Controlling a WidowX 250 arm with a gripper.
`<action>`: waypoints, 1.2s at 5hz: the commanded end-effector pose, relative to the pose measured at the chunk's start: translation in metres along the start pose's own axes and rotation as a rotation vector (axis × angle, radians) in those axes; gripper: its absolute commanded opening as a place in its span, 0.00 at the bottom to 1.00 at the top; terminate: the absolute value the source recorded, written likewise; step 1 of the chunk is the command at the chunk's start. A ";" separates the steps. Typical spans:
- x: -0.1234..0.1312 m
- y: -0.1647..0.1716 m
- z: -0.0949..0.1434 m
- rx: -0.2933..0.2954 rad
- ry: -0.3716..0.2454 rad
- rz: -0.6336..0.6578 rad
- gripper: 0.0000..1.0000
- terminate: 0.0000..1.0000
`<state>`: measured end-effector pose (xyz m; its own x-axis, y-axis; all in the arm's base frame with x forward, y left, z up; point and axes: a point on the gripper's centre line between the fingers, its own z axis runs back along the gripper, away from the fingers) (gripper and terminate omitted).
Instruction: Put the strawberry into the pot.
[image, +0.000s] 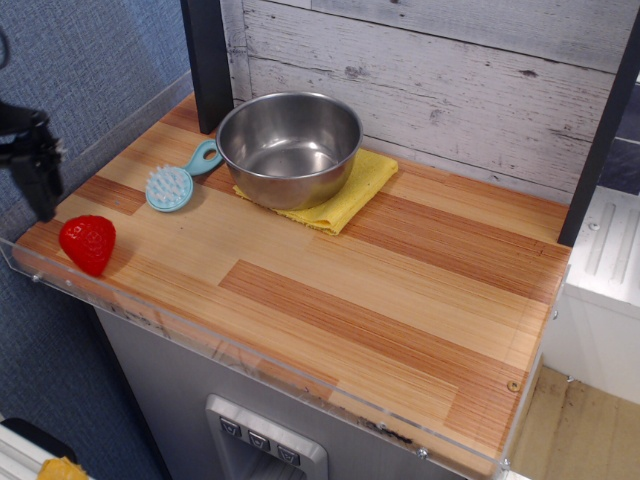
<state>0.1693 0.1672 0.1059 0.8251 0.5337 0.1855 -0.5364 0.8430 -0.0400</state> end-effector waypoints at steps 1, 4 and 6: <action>-0.003 -0.006 -0.016 -0.042 -0.056 0.044 1.00 0.00; 0.059 -0.017 -0.026 -0.018 -0.057 -0.017 1.00 0.00; 0.053 -0.030 -0.047 0.007 -0.024 -0.058 1.00 0.00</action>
<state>0.2379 0.1746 0.0635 0.8534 0.4859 0.1888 -0.4901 0.8713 -0.0273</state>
